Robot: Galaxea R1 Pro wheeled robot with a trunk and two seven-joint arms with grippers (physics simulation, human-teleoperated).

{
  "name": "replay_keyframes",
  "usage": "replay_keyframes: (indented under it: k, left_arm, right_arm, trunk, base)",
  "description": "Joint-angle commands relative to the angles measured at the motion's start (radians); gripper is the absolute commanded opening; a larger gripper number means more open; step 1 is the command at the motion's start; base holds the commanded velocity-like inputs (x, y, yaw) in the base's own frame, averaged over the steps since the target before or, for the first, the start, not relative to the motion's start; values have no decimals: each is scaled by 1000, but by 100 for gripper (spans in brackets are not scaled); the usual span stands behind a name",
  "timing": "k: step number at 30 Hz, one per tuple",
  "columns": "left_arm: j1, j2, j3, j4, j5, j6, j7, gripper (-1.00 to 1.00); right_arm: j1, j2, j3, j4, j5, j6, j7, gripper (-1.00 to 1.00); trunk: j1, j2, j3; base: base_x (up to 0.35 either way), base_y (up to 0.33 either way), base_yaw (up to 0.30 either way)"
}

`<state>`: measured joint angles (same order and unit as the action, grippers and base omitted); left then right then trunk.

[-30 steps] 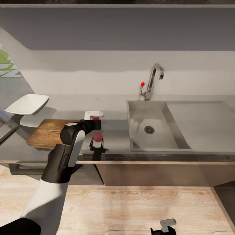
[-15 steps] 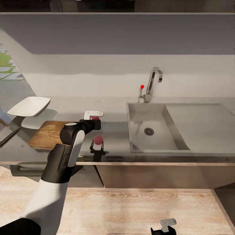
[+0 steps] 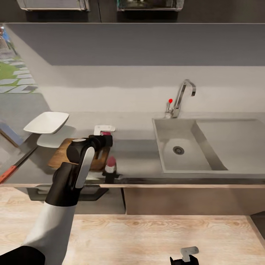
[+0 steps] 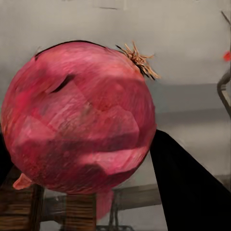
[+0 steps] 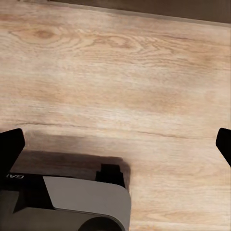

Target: In the kitchen, take the Vidalia onion out of the sink, dice it on the chopping board with the paring knife, put the diced onion into the bowl on the countertop, then place both the paring knife and the chopping board into the sink.

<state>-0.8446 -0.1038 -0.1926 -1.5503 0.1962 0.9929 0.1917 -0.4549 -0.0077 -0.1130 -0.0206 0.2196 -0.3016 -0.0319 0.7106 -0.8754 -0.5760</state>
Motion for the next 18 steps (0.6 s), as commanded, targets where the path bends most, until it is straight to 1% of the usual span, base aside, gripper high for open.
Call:
replay_keyframes:
  k: [1, 18]
  left_arm:
    - [-1, 1, -1, -1, 9, 4, 9, -100]
    - [-1, 6, -5, 0, 9, 4, 9, -100]
  right_arm:
    - [-1, 0, -8, 1, 11, -4, -3, 100]
    - [-1, 0, -8, 1, 11, -4, -3, 100]
  trunk:
    - [0, -1, 1]
    - [0, -1, 24]
  base:
    - [0, 301, 0]
    - [4, 302, 0]
